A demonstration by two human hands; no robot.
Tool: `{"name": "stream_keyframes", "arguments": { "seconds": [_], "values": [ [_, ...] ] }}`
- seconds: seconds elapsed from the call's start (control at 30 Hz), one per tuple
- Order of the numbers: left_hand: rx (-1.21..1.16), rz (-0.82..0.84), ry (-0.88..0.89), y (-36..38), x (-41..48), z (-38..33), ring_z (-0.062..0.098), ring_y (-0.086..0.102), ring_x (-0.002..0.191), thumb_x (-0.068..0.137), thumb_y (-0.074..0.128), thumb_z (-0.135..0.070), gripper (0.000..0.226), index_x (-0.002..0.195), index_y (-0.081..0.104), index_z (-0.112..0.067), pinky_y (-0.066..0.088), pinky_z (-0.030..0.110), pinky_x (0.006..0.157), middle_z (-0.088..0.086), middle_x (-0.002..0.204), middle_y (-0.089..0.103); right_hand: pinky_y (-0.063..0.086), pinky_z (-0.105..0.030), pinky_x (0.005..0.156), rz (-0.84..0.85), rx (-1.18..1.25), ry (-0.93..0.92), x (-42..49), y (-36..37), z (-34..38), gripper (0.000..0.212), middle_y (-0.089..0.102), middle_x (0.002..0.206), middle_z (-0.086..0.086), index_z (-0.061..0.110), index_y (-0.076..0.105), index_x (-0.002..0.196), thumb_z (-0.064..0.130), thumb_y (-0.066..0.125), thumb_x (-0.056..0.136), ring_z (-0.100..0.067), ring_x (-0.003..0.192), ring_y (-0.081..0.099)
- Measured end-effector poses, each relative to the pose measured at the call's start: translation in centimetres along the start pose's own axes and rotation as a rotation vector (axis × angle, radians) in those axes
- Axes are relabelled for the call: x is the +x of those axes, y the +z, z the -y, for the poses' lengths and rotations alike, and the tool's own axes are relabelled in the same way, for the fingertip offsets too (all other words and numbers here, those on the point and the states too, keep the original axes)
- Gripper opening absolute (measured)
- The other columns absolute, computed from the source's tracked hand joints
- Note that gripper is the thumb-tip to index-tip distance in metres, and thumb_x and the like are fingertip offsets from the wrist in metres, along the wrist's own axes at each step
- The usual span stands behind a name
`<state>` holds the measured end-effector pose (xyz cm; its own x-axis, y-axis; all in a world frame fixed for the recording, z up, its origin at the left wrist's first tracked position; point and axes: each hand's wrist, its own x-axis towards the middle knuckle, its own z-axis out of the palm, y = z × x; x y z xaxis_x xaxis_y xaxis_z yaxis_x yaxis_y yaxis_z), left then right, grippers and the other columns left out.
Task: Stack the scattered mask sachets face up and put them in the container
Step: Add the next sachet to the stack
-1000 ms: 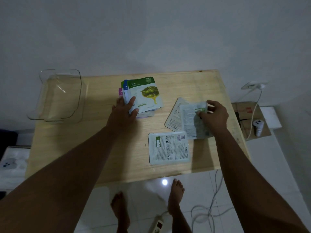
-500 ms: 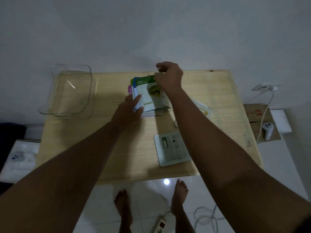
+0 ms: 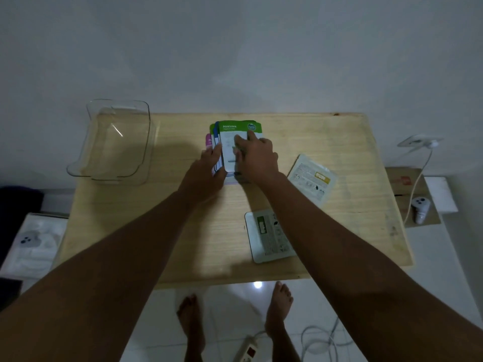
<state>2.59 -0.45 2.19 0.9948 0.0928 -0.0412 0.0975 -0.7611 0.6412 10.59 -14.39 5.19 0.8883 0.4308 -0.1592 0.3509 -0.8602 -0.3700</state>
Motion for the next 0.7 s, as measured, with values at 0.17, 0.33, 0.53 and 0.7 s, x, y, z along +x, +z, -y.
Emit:
{"name": "stream_keyframes", "arguments": {
  "seconds": [0.17, 0.33, 0.53, 0.7],
  "values": [
    [-0.066, -0.010, -0.016, -0.5, -0.3, -0.2, 0.015, 0.062, 0.098, 0.098, 0.039, -0.008, 0.061, 0.153, 0.016, -0.018, 0.043, 0.011, 0.080, 0.023, 0.149, 0.040, 0.045, -0.053, 0.094, -0.002, -0.037, 0.022, 0.1, 0.2, -0.4, 0.041, 0.034, 0.157, -0.004, 0.032, 0.045, 0.142, 0.030, 0.045, 0.100, -0.037, 0.131, 0.034],
    [-0.015, 0.005, 0.014, -0.5, -0.2, 0.0, 0.029, 0.054, 0.124, 0.097, 0.033, -0.016, 0.054, 0.150, 0.030, -0.016, 0.043, 0.024, 0.096, 0.022, 0.154, 0.032, 0.049, -0.055, 0.093, -0.034, 0.103, -0.074, -0.7, 0.0, -1.0, 0.039, 0.042, 0.151, -0.007, 0.027, 0.050, 0.138, 0.027, 0.040, 0.100, -0.036, 0.128, 0.041],
    [0.008, 0.015, -0.053, -0.4, -0.1, -0.7, 0.034, 0.038, 0.139, 0.098, 0.034, -0.037, 0.056, 0.150, 0.030, -0.015, 0.037, 0.042, 0.111, 0.022, 0.155, 0.029, 0.039, -0.057, 0.101, -0.210, 0.121, 0.435, -4.7, -1.7, -6.2, 0.055, 0.039, 0.150, -0.008, 0.027, 0.042, 0.141, 0.035, 0.061, 0.090, -0.032, 0.136, 0.037],
    [0.058, 0.006, -0.020, 0.3, 0.1, -0.5, 0.037, 0.045, 0.134, 0.093, 0.047, -0.040, 0.063, 0.149, 0.031, -0.018, 0.045, 0.050, 0.104, 0.022, 0.152, 0.034, 0.037, -0.056, 0.103, -0.125, 0.114, 0.585, -6.2, -1.7, -9.1, 0.069, 0.040, 0.141, -0.011, 0.021, 0.048, 0.131, 0.054, 0.074, 0.077, -0.035, 0.133, 0.035]
  ]
}}
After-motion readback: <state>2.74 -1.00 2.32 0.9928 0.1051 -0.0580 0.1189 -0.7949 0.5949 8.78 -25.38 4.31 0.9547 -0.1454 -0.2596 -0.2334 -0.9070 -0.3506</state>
